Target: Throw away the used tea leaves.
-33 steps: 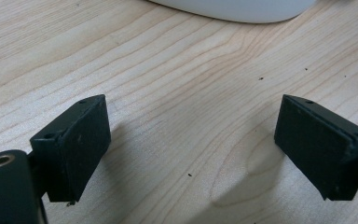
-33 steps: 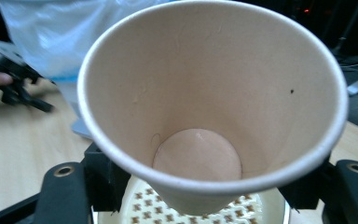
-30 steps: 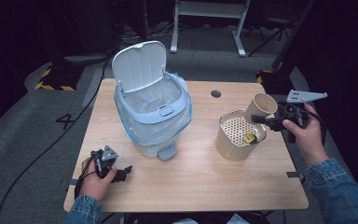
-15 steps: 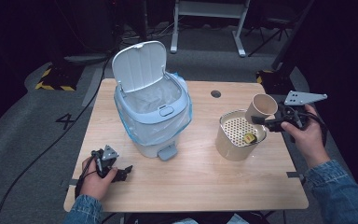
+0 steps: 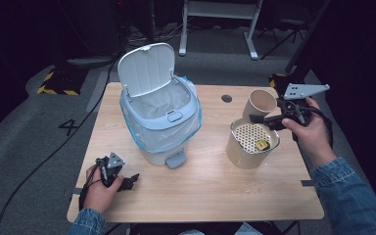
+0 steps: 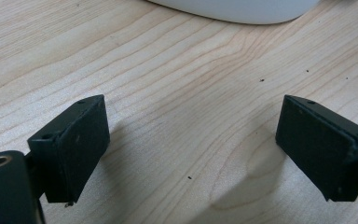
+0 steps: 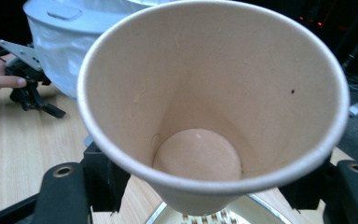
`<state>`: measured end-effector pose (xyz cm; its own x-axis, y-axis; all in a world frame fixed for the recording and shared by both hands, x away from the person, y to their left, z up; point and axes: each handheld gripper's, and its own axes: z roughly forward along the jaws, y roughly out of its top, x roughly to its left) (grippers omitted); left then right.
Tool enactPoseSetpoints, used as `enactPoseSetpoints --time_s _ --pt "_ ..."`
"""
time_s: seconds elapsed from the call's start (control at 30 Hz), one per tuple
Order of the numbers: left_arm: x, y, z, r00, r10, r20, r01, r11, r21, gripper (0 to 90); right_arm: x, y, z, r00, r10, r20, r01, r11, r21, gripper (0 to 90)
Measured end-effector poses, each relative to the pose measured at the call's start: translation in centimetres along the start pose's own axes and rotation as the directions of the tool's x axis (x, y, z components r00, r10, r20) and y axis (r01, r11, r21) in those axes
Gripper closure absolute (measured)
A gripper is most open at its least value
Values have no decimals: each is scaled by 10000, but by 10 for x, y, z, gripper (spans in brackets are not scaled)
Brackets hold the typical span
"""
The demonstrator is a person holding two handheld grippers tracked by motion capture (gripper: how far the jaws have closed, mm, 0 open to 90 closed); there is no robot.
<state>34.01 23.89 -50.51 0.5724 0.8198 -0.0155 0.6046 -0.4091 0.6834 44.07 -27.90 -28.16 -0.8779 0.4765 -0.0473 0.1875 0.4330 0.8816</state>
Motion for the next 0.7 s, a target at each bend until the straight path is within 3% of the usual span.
enactPoseSetpoints --time_s 0.4,0.7 --pt "-2 -1 -1 10000 -37 -79 37 10000 5 101 9 49 34 9970 -524 -562 517 9986 -138 299" --pt "-2 -1 -1 10000 -36 -83 36 10000 5 102 17 87 62 9895 -960 -1076 925 9950 -369 298"
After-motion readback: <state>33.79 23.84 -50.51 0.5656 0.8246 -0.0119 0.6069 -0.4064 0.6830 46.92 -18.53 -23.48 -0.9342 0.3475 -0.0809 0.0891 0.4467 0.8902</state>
